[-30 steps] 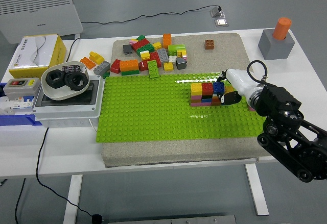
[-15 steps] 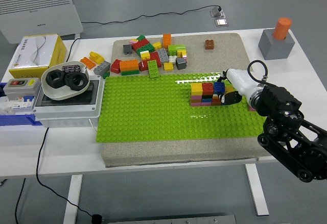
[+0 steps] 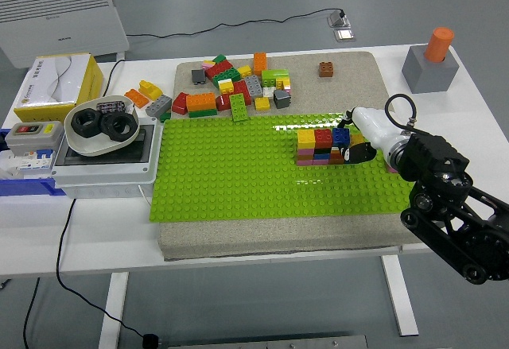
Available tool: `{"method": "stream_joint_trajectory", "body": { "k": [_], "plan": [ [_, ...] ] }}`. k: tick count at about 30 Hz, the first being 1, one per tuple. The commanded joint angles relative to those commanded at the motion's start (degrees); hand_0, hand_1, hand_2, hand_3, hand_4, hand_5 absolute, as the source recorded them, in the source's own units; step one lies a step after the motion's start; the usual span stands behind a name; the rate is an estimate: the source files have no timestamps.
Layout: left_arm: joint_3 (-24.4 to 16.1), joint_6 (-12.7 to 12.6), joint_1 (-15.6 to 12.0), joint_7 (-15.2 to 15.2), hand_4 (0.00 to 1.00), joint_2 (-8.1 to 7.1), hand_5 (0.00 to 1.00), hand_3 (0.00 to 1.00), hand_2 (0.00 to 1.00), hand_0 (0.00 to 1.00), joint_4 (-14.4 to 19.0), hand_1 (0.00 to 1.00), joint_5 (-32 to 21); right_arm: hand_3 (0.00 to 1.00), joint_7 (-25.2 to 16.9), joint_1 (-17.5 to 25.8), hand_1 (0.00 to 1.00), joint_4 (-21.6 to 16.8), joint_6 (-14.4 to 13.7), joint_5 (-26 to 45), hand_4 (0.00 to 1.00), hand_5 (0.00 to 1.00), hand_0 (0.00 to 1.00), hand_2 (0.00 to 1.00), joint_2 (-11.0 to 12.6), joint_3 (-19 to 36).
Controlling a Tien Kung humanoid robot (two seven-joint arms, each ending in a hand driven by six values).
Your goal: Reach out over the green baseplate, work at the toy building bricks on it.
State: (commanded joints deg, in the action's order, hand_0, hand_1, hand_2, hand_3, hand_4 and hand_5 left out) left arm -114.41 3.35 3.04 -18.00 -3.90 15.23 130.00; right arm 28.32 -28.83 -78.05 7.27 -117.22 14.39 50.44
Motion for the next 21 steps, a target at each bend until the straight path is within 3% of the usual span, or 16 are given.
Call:
{"method": "stream_joint_trajectory", "body": {
  "k": [21],
  "plan": [
    [0.0,0.0,0.1,0.1,0.564,-0.01,0.444,0.469,0.615,0.772,0.0,0.702,0.0,0.669,0.1,-0.2,0.784,0.0,-0.3,-0.2,0.643,0.123,0.787,0.812,0.0,-0.2]
  ]
}}
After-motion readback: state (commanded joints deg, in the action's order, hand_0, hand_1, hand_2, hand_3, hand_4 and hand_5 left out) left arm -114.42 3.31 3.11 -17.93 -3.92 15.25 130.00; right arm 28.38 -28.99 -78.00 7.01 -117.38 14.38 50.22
